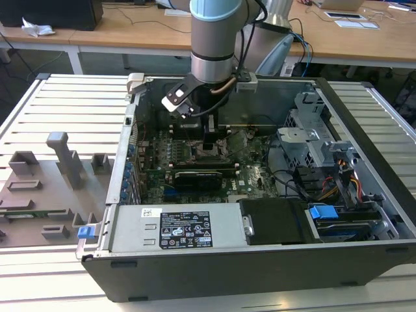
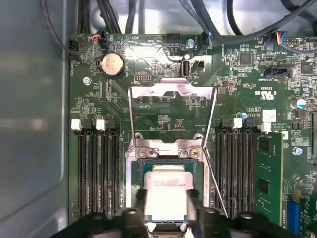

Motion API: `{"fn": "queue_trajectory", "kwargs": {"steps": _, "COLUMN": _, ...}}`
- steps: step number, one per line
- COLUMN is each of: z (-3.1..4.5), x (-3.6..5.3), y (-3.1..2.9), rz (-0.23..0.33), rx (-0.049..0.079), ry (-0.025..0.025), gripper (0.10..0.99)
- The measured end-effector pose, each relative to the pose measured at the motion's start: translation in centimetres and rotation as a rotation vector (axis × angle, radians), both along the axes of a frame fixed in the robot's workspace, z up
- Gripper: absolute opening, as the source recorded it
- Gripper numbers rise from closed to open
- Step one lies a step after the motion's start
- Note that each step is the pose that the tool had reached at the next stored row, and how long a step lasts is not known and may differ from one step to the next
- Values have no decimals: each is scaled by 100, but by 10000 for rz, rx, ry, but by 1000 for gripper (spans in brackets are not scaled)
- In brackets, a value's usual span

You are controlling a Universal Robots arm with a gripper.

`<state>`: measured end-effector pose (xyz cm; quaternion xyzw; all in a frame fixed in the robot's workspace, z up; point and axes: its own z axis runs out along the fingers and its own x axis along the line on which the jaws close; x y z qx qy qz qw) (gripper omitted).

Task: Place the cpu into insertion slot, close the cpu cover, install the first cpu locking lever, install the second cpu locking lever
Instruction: 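Place the cpu into insertion slot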

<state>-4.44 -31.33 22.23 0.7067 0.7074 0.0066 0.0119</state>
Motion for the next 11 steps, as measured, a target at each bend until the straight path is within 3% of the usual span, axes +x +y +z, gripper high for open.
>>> {"fn": "queue_trajectory", "kwargs": {"steps": 4, "z": 134, "x": 0, "y": 8, "rz": 0, "rx": -13, "ry": 0, "gripper": 173}}
{"fn": "queue_trajectory", "kwargs": {"steps": 5, "z": 159, "x": 0, "y": 11, "rz": -1, "rx": -14, "ry": 0, "gripper": 173}}
{"fn": "queue_trajectory", "kwargs": {"steps": 6, "z": 197, "x": 0, "y": 13, "rz": -1, "rx": -17, "ry": 0, "gripper": 106}}
{"fn": "queue_trajectory", "kwargs": {"steps": 11, "z": 360, "x": 0, "y": 14, "rz": -1, "rx": -18, "ry": 0, "gripper": 106}}
